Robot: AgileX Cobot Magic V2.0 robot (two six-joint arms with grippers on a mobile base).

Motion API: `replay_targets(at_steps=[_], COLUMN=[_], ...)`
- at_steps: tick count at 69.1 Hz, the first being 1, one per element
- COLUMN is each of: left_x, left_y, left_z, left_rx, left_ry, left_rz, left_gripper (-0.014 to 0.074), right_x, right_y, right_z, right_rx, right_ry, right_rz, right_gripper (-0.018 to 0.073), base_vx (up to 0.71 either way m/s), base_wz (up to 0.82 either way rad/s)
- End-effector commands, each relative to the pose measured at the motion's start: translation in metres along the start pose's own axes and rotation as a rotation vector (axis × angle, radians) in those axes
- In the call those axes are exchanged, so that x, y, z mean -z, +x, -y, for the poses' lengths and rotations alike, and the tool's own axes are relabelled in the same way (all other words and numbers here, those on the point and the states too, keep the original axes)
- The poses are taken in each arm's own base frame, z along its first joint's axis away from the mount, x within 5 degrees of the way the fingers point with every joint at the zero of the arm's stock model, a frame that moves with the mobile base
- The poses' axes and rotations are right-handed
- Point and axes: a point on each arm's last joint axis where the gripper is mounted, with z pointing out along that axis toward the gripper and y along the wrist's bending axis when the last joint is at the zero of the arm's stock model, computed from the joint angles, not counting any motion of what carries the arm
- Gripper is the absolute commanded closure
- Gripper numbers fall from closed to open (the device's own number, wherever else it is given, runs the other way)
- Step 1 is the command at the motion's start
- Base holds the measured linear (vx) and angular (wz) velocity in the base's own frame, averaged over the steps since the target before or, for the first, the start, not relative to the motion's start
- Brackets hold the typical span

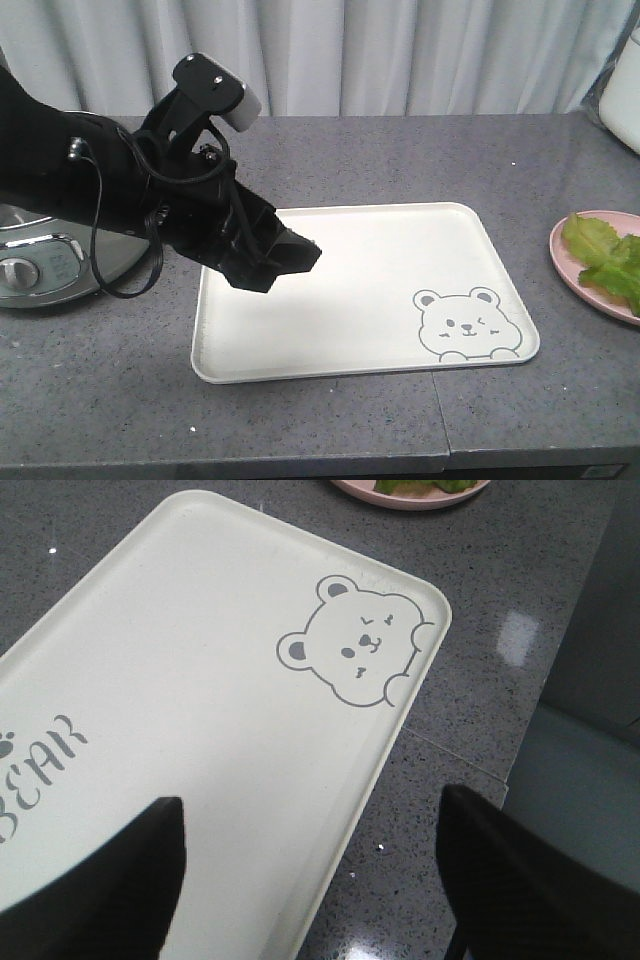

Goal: Transfer vegetables to tray and serve
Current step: 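Position the right gripper at the rim of the pink plate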

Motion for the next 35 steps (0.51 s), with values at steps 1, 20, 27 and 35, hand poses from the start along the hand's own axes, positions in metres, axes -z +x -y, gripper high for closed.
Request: replay_targets(at_steps=[1, 20, 27, 35], left_x=[0.018, 0.018, 0.018, 0.018], left_y=[-0.015, -0.015, -0.015, -0.015], left_z=[0.007, 0.007, 0.007, 0.007], left_rx=[0.004, 0.004, 0.004, 0.004], left_ry=[-0.012, -0.012, -0.012, -0.012], left_rz=[0.108, 0.108, 0.108, 0.108], left_gripper=[0.0097, 0.0097, 0.0097, 0.0097], right_x=[0.012, -0.011, -0.019, -0.027], right_y=[-0.015, -0.035, -0.040, -0.043], right_z=[0.000, 0.004, 0.007, 0.009], right_rx=[0.025, 0.062, 0.070, 0.075], right_ry=[-0.020, -0.098, -0.110, -0.129], right_rz=[0.040, 0.013, -0.001, -0.014], right_gripper=[0.0179, 0.0179, 0.0179, 0.0179], base_vx=[0.00, 0.00, 0.00, 0.00], base_wz=[0.00, 0.00, 0.00, 0.00])
